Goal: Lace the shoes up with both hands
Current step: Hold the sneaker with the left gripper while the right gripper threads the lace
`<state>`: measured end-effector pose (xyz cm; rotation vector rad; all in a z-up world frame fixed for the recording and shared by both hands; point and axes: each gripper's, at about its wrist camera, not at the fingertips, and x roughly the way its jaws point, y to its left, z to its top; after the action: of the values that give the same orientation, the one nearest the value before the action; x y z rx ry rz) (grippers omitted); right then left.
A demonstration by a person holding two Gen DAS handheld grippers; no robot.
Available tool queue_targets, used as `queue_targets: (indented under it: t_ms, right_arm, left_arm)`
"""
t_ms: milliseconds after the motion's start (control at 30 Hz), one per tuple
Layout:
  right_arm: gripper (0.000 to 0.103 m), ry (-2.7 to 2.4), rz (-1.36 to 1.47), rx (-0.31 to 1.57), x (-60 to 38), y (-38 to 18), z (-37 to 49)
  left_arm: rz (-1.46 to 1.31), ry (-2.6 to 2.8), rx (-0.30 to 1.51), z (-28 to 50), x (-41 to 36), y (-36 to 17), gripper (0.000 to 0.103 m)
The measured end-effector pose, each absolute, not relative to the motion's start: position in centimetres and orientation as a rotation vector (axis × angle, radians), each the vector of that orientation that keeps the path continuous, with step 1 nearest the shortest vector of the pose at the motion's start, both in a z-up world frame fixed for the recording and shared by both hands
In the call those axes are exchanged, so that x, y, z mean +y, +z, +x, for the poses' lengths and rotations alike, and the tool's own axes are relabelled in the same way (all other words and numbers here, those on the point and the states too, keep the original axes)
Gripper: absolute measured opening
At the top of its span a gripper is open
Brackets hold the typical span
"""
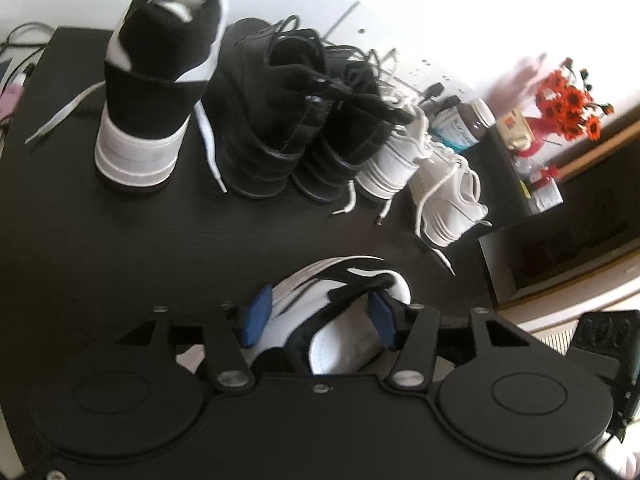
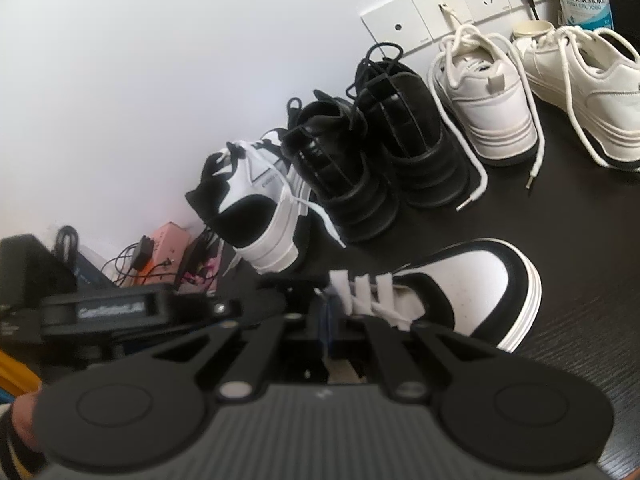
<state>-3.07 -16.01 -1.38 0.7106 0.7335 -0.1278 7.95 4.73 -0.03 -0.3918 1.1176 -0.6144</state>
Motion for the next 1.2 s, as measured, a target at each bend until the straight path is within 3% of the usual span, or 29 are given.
queue_targets:
  t_ms: [200,433,600,733,900,967,1200]
  right_arm:
    - [0.002,-0.103,0.663,0.689,-15.4,-0.7,-3.4]
    - [0.002,-0.121,0.604,0.687,-14.6,-0.8,-3.0]
    - [0.002,-0.141,0.507,0.669,-13.9,-0.5,-3.1]
    - [0.002,-0.146,0.441,0.661,-13.3,-0.4,-3.1]
    - [0.002,-0.141,0.434,0.659,-13.4,-0.4,-3.1]
    - [0.002,-0.138,0.433,0.66,-13.5,-0.4,-3.1]
    - [0.003,-0.118,0.435,0.67,-13.8,-0.4,-3.0]
  left_arm:
    - [-0.422,-0.671,1.066,8.6,5.4,2.3,0.06]
    - [-0.487,-0.627,1.161,11.3,3.6,0.1,0.05]
    - [-0.437,-0.647,1.212,11.8,1.6,-0.7,0.049]
    - [-0.417,-0.647,1.247,12.1,0.8,-1.3,0.031]
    - [-0.473,-0.654,1.26,12.3,1.0,-1.5,0.017]
    - [-0.487,-0.649,1.255,12.3,1.0,-1.3,0.004]
    - [-0.524,-0.634,1.245,12.4,1.3,-1.3,0.002]
